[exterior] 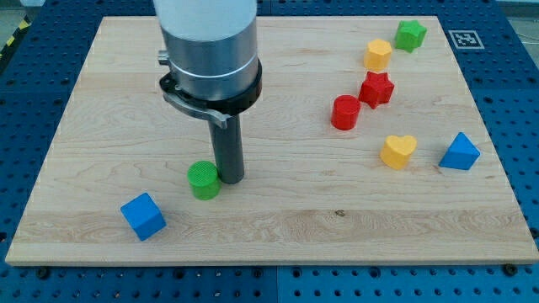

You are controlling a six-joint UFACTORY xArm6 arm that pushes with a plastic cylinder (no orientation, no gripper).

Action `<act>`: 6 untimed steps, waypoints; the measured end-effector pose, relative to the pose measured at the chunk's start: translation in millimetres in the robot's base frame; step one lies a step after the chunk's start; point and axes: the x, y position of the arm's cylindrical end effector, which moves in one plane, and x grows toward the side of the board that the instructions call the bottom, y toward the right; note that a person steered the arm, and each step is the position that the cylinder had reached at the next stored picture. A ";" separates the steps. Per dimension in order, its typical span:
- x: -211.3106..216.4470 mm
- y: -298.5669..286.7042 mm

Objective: Move the arm away from the green circle

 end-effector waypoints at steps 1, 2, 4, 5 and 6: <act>-29.0 4.0; -31.9 -0.8; -4.0 -1.9; -7.0 10.3; -3.8 71.9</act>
